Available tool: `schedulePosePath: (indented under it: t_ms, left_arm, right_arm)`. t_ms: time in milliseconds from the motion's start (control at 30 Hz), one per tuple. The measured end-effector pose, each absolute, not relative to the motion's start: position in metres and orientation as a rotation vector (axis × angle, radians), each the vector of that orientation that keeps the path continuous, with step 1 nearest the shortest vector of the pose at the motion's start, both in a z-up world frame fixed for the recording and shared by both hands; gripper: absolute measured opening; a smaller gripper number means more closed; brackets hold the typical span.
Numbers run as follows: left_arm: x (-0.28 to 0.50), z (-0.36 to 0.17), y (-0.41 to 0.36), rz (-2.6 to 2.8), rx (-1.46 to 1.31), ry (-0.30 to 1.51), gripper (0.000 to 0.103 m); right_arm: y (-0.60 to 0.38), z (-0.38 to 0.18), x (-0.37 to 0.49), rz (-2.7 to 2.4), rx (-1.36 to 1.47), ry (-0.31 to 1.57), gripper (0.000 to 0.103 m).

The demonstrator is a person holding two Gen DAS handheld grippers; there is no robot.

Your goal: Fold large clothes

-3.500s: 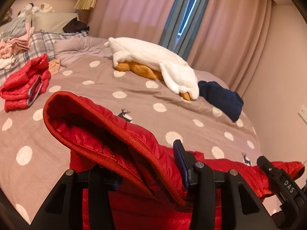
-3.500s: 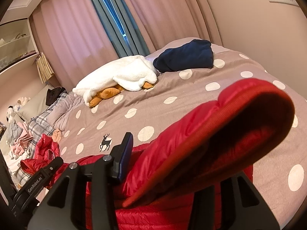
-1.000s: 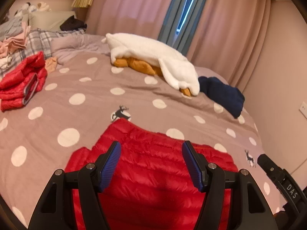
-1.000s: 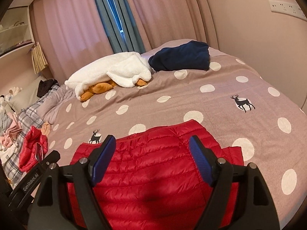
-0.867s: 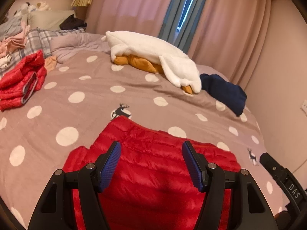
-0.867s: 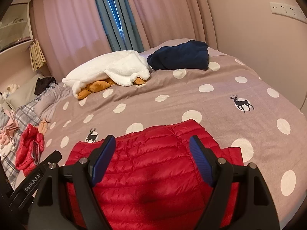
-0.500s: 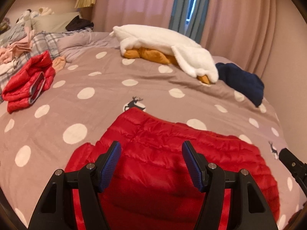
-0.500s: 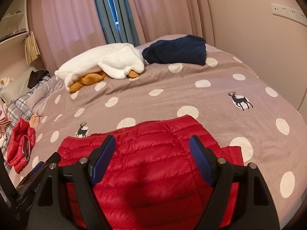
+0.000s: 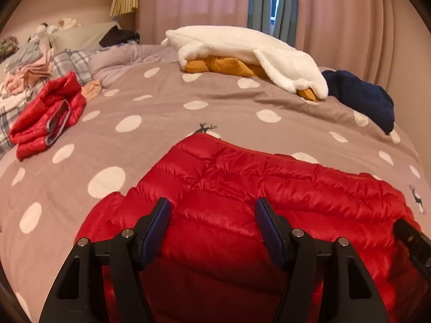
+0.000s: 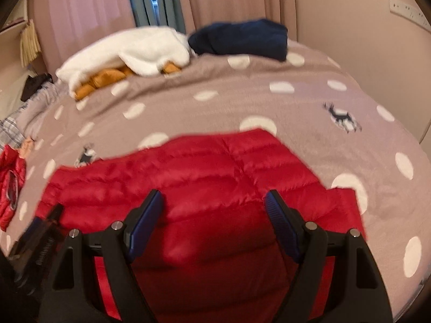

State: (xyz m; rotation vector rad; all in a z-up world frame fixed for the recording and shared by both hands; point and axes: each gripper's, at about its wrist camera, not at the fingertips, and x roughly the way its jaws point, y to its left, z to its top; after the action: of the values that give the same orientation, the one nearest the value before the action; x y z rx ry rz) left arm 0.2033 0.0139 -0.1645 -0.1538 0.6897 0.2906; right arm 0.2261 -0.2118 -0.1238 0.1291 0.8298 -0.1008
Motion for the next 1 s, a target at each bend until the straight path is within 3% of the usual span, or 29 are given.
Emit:
schedulePosePath:
  t_ms: [200, 1000]
  left_arm:
    - [0.212, -0.188, 0.0, 0.327, -0.087, 0.619, 0.071]
    - [0.217, -0.196, 0.004, 0.325, -0.093, 0.634, 0.074]
  right_arm:
    - [-0.211, -0.152, 0.232, -0.116, 0.121, 0.765, 0.09]
    - [-0.206, -0.164, 0.235, -0.155, 0.063, 0.723, 0.092]
